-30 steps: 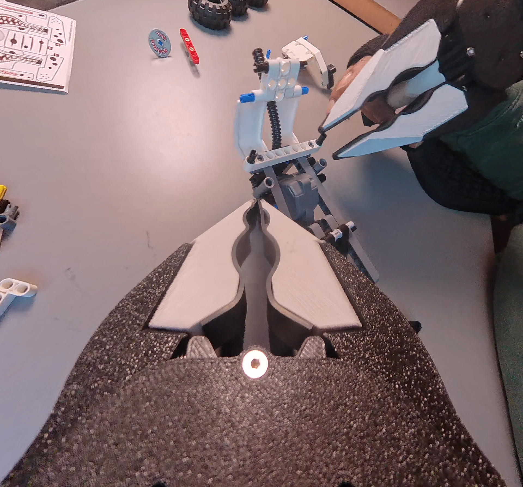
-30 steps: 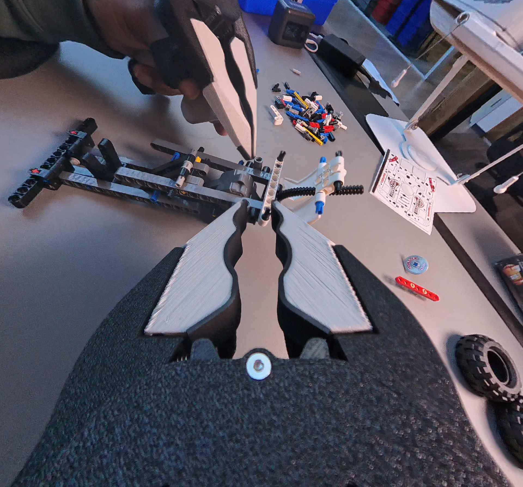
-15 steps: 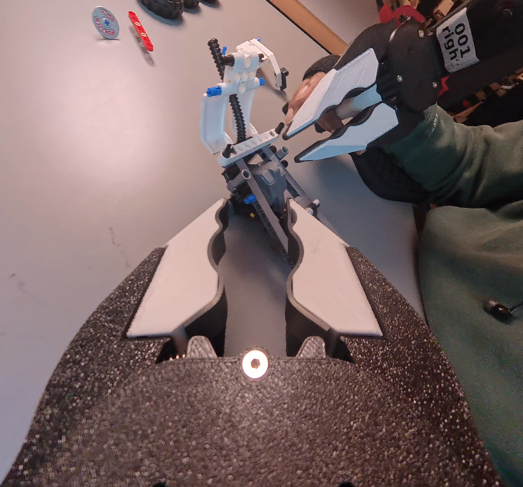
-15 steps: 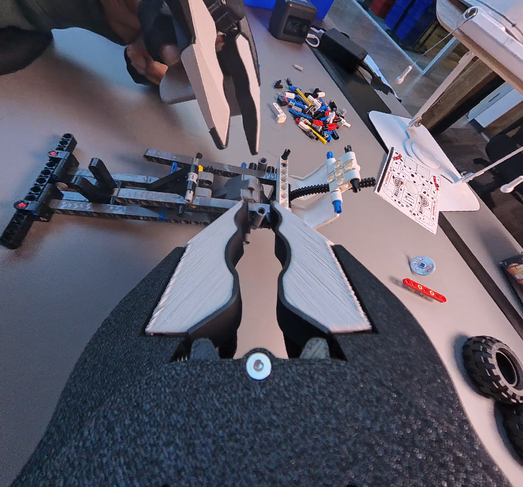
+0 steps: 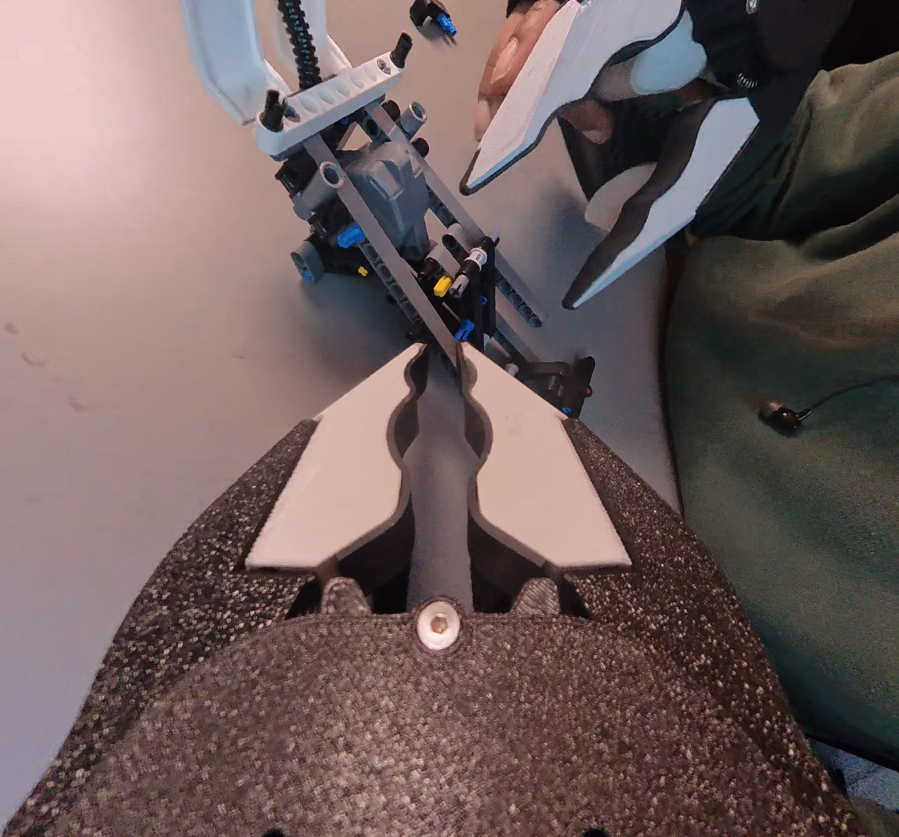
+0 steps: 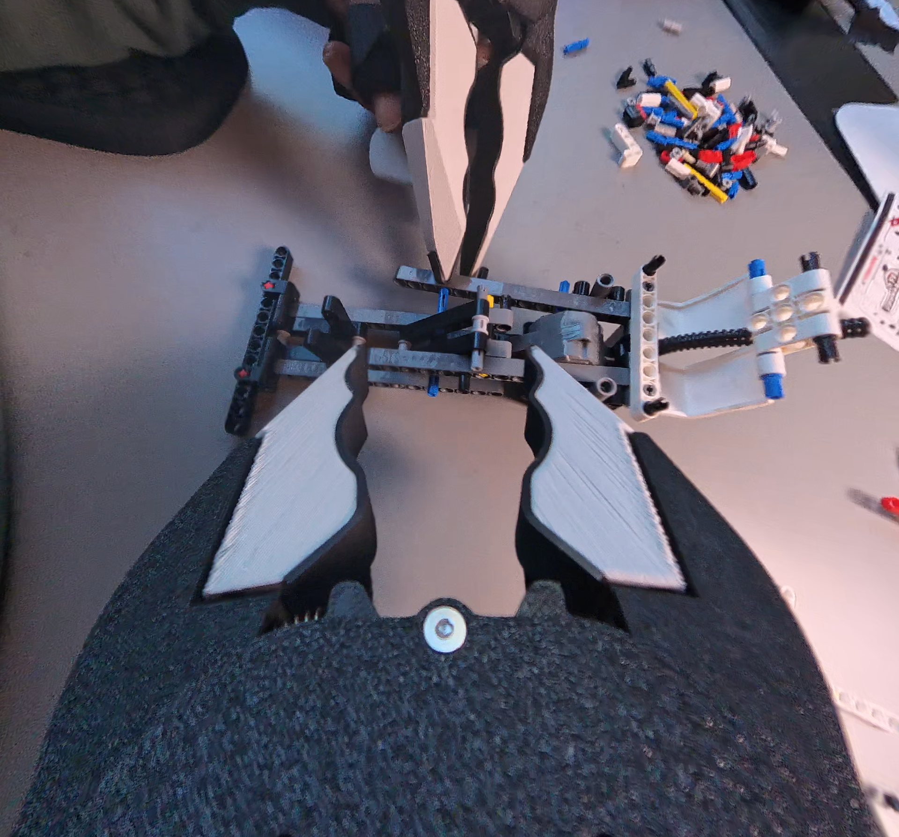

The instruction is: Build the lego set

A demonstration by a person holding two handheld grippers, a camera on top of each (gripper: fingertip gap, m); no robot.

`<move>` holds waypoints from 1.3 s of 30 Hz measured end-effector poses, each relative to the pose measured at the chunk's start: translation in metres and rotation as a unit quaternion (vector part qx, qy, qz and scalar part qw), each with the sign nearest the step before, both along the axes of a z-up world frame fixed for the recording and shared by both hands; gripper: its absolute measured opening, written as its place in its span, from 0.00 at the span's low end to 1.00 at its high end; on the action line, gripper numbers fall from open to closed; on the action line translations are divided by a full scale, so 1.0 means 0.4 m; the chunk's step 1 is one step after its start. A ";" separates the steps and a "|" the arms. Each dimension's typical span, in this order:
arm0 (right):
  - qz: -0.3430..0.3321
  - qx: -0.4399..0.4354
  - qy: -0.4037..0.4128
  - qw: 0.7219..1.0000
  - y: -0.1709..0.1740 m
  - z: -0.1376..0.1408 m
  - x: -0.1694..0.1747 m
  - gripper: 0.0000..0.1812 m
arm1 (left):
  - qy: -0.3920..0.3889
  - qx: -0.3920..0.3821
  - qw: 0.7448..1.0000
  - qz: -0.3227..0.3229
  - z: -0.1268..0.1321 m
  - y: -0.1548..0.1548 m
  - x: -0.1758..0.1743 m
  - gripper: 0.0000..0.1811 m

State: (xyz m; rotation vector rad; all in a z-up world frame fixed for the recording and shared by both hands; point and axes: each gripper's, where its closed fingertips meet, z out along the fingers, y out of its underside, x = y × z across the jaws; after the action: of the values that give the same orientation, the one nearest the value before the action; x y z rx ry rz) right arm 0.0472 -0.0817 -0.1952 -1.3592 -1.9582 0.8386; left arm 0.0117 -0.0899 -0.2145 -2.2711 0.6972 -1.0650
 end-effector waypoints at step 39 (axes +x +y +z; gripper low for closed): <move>0.189 0.010 -0.115 0.975 0.147 -0.060 -0.026 0.17 | 0.093 0.154 0.981 0.075 -0.004 0.103 -0.071 0.49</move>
State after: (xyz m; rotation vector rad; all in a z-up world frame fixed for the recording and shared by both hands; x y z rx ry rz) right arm 0.0370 -0.0229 -0.2192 -1.1278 -2.4482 0.8562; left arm -0.0166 -0.0485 -0.2161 -2.1299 0.6976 -0.6303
